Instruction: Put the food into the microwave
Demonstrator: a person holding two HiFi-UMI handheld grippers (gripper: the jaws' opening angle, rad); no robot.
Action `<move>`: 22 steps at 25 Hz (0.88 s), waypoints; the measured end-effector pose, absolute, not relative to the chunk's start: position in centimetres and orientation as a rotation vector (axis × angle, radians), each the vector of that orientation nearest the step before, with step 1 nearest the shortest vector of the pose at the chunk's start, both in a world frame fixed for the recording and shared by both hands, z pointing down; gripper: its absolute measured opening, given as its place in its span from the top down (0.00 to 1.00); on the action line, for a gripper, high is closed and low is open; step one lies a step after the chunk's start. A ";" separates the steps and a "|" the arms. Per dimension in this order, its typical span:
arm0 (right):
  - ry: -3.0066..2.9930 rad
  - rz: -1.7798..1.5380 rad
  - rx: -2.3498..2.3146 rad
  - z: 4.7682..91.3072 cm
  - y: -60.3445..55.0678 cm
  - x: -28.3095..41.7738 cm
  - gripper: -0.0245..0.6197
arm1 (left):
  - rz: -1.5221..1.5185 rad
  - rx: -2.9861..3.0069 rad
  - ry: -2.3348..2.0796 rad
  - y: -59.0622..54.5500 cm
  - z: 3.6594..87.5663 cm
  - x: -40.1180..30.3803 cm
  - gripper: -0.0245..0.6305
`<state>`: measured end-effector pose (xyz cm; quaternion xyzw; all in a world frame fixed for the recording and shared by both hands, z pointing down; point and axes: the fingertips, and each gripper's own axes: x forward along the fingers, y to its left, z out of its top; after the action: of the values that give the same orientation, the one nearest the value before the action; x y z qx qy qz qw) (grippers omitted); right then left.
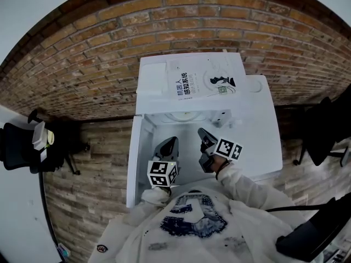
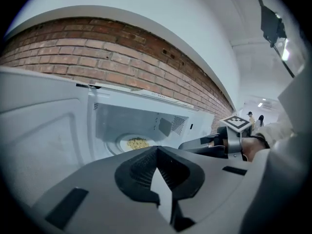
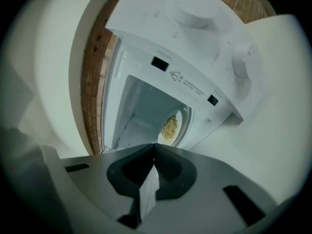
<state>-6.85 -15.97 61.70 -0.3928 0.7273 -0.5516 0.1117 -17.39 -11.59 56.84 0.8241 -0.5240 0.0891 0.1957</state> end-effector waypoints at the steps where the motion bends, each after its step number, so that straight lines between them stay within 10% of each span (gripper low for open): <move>1: 2.172 -1.592 -1.164 61.1 -15.6 -6.6 0.94 | 0.250 2.316 -1.470 -11.5 56.5 -17.3 0.95; 22: 2.795 -0.747 -1.385 49.2 -10.1 -5.0 0.94 | 0.231 2.399 -1.556 -9.5 48.5 -18.1 0.95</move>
<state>-5.02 -10.08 49.24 -0.4317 0.8709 -0.2327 -0.0331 -18.06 -9.46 48.47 0.8285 -0.5374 0.0798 0.1357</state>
